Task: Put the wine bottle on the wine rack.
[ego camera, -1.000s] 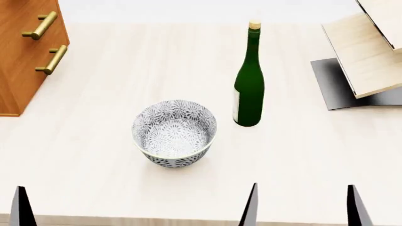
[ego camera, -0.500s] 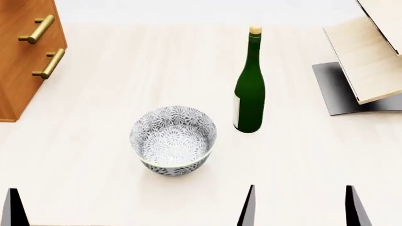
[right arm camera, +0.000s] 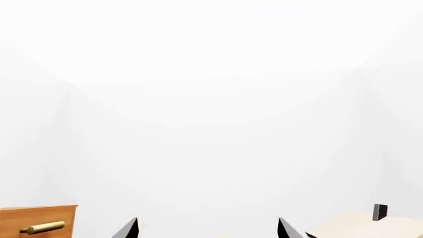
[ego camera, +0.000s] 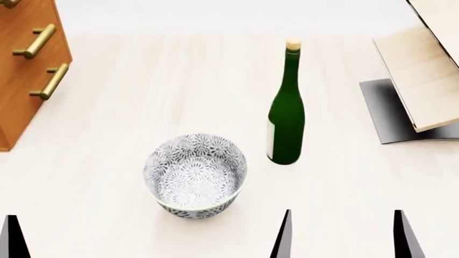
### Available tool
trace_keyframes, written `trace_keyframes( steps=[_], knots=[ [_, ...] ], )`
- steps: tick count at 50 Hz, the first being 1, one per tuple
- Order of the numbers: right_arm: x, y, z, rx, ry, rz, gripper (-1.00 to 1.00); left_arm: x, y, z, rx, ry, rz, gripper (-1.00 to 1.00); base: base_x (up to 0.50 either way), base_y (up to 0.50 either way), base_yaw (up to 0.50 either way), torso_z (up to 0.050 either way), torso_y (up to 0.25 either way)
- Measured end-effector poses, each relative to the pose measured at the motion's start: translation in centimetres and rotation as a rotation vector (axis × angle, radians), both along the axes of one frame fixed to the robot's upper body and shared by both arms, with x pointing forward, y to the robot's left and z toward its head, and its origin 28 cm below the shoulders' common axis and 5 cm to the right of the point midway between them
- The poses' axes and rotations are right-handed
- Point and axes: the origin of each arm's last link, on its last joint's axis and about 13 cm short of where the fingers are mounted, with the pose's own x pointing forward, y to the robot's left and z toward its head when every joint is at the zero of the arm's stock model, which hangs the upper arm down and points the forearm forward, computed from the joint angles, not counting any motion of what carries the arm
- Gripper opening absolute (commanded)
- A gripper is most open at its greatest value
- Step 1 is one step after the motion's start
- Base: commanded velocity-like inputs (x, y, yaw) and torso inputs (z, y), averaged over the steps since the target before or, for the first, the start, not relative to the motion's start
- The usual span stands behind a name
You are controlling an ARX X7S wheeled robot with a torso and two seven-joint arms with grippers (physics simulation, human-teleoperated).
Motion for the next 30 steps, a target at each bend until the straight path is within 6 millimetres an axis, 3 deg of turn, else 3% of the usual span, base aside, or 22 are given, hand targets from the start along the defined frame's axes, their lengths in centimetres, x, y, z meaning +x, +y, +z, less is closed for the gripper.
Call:
trace_keyframes(
  steps=[30],
  knots=[
    [-0.17,0.16,-0.10,-0.006,0.001,0.008,1.00,-0.11,-0.17,0.05,0.000,0.004,-0.011,1.00,0.11,0.00,0.00,0.000,0.000]
  ],
)
